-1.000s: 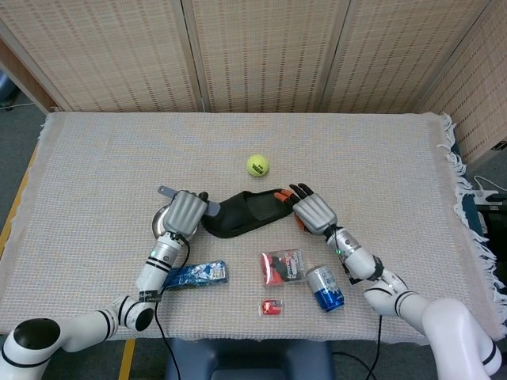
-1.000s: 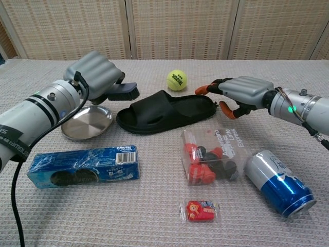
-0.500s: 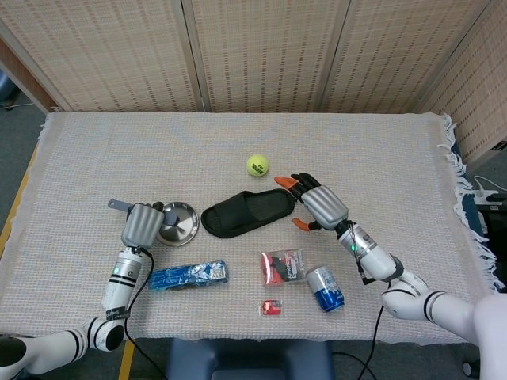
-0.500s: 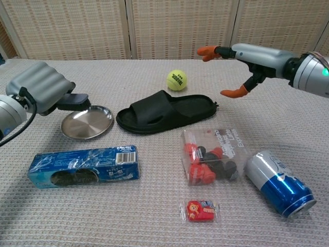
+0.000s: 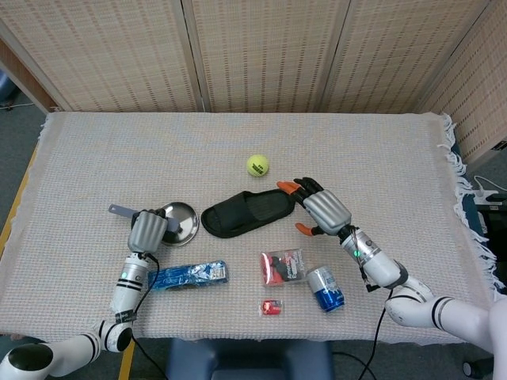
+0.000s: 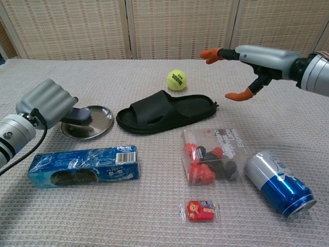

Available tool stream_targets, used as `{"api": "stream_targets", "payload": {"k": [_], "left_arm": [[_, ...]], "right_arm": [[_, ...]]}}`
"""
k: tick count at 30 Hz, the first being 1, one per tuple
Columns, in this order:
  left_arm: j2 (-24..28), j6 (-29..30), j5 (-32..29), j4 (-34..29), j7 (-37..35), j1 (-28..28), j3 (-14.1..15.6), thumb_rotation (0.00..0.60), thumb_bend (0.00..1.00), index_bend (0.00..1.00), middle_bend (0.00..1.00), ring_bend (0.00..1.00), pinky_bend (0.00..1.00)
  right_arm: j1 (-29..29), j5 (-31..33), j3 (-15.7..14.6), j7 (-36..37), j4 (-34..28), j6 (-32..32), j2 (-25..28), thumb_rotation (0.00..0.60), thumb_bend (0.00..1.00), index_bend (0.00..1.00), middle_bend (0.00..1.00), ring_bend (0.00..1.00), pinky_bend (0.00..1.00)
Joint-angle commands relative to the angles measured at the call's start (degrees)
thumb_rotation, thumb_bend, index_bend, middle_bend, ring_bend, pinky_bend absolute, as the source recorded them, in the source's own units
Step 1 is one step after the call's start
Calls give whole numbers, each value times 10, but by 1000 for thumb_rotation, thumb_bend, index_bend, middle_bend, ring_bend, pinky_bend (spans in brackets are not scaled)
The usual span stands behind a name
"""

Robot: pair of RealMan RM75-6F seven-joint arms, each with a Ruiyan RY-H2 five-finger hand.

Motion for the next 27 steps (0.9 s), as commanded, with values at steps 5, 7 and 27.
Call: {"api": "stream_targets", "payload": {"k": [5, 7, 27], "left_arm": [[-35, -1, 16, 32, 7, -1, -7, 600, 494, 298, 499, 698, 1000], [-39, 1, 18, 34, 9, -1, -10, 600, 492, 259, 464, 696, 1000], [266, 61, 113, -429, -430, 120, 6, 600, 432, 57, 119, 86, 435]], "right_arm": [[0, 5, 1, -3, 6, -7, -6, 600, 245, 0, 71, 0, 46], [1, 5, 2, -3, 6, -9, -5, 600, 245, 0, 71, 0, 46], [-119, -36, -61, -197, -70, 148, 58, 600, 104, 0, 0, 0, 0]]}}
